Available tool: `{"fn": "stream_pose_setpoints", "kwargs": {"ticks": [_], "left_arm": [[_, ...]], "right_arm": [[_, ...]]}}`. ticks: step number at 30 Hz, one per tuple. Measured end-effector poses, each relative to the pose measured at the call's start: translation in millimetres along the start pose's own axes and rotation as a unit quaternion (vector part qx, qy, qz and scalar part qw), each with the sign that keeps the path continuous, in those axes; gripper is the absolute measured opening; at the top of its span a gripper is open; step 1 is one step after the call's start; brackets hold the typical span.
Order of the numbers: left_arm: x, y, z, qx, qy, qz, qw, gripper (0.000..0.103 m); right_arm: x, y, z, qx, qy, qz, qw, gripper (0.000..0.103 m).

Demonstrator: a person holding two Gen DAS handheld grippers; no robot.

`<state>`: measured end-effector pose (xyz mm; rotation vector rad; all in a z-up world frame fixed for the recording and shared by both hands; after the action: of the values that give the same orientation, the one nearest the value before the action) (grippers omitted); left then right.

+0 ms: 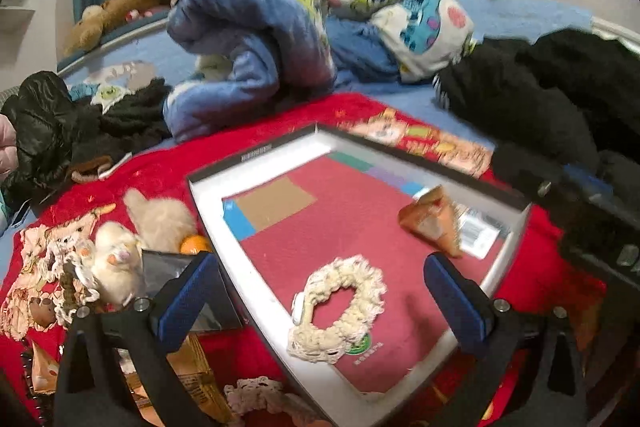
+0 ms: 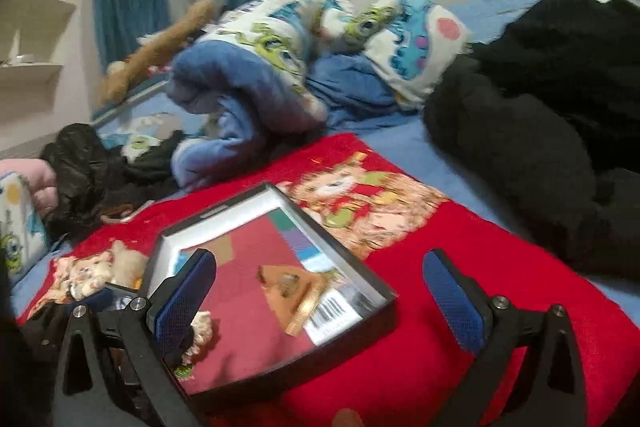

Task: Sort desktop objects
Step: 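Withdraw both open tools from the box back toward the item pile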

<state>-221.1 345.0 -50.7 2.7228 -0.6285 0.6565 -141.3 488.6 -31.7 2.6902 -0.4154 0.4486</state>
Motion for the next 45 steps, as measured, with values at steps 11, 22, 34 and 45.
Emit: {"fn": "stream_pose_setpoints", "kwargs": {"ticks": [11, 22, 34, 45], "left_arm": [[79.4, 26.2, -12.9, 0.019, -0.024, 0.035, 0.9989, 0.103], [202.1, 156.0, -17.5, 0.067, -0.047, -0.029, 0.9962, 0.103], [279.6, 240.6, 29.6, 0.087, -0.047, -0.091, 0.9910, 0.103], [240.6, 255.1, 117.9, 0.104, 0.012, -0.124, 0.9868, 0.103]], "right_arm": [[56.9, 41.4, -18.1, 0.008, -0.030, -0.043, 0.999, 0.103], [121.8, 151.7, -17.8, 0.069, -0.022, -0.127, 0.989, 0.103], [146.2, 220.3, 4.4, 0.104, -0.053, -0.170, 0.978, 0.103], [96.3, 176.2, 64.3, 0.082, 0.024, -0.098, 0.992, 0.103]]}}
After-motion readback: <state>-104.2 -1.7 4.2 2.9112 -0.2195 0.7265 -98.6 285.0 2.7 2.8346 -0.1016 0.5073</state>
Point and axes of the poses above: each gripper's, at about its wrist camera, not at the fingertips, and x roughly against the way its jaws point, y to its left, z to its underside, the point moved 4 cm from there along -x, roughly the way its jaws point, and after that the axes turned 5 degrees about -x, right-handed, at the moved point
